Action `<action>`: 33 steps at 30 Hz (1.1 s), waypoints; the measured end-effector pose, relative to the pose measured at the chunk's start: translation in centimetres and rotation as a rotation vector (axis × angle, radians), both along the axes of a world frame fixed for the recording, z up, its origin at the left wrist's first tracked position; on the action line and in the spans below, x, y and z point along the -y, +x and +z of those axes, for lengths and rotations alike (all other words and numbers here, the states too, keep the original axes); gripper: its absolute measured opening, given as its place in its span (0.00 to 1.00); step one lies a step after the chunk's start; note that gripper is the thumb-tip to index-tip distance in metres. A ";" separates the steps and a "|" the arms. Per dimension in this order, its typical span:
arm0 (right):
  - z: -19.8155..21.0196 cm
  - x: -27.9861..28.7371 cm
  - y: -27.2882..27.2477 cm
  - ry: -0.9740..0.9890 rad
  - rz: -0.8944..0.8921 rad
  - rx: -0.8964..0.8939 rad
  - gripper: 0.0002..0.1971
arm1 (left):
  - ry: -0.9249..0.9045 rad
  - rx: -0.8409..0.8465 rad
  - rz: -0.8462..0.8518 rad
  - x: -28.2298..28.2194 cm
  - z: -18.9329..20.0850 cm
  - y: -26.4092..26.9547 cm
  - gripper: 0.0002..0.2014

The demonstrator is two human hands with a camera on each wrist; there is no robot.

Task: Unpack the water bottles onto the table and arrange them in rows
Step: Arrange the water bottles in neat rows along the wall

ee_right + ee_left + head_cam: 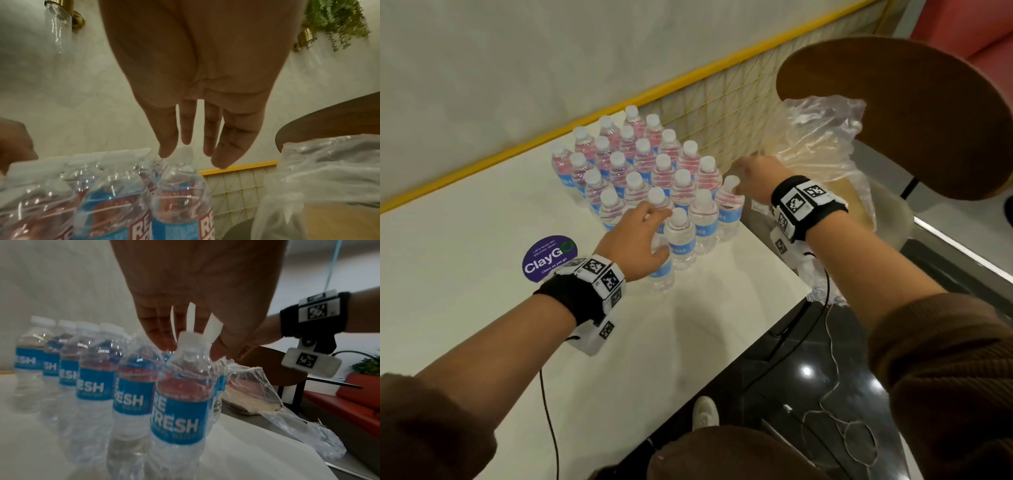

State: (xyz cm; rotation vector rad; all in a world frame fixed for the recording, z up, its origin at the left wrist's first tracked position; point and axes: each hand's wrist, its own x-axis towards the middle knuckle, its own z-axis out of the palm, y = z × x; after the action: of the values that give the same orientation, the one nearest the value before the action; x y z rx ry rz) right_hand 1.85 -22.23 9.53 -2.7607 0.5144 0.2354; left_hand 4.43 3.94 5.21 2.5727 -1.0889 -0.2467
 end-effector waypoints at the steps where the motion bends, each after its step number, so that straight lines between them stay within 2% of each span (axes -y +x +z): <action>1: -0.4 -0.1 -0.1 0.002 0.021 0.013 0.24 | 0.039 0.005 0.006 -0.2 0.4 0.2 0.27; 5: -0.9 -0.3 0.2 0.018 0.053 0.040 0.21 | 0.113 -0.017 0.019 0.1 1.3 1.1 0.16; 11: -1.3 0.0 0.8 -0.013 0.082 0.040 0.20 | 0.088 -0.026 0.070 0.7 1.5 0.9 0.15; 24: -1.1 0.3 0.7 0.016 0.104 0.027 0.23 | 0.133 -0.016 0.140 0.4 1.7 0.1 0.16; 28: -0.7 0.6 0.9 0.026 0.097 0.042 0.24 | 0.211 0.063 0.142 1.3 3.4 0.3 0.24; 33: -0.3 0.4 1.5 -0.028 0.127 0.005 0.22 | 0.188 0.085 0.021 5.0 5.7 1.4 0.23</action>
State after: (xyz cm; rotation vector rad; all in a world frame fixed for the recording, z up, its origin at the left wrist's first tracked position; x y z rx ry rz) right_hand 3.40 -22.65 9.21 -2.8239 0.3434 0.2526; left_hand 5.80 -1.02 10.89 2.7819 -1.1162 -0.2476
